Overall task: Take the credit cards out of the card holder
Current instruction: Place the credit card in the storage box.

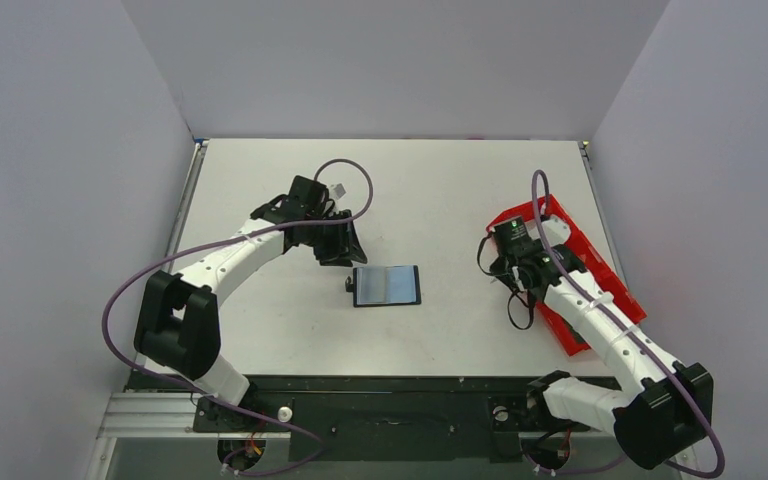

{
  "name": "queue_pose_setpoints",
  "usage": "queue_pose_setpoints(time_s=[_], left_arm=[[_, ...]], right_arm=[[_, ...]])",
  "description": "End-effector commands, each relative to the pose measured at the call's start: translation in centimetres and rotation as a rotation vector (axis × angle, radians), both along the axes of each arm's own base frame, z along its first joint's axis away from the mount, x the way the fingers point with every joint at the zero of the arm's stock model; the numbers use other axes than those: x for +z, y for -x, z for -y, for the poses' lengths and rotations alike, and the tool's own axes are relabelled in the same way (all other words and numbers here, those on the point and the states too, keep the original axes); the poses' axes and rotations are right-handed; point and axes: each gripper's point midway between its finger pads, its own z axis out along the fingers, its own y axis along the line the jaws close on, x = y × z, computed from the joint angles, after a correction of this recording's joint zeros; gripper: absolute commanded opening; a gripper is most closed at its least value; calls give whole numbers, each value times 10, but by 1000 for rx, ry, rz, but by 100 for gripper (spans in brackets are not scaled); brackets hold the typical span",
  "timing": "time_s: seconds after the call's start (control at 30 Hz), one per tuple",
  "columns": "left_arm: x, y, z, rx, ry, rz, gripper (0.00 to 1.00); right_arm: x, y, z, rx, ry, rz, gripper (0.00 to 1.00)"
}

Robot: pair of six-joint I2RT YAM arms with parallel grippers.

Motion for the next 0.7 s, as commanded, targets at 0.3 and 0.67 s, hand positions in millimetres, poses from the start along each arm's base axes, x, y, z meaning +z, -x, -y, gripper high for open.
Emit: queue_pose_setpoints(time_s=[0.3,0.67], left_arm=[[12,-4,13,-60,16,37,42],[7,-2,14,-67,3,17,42]], right_arm=[[52,56,138,-420,580,-166,0],[25,75,191,-566,638,-325,0]])
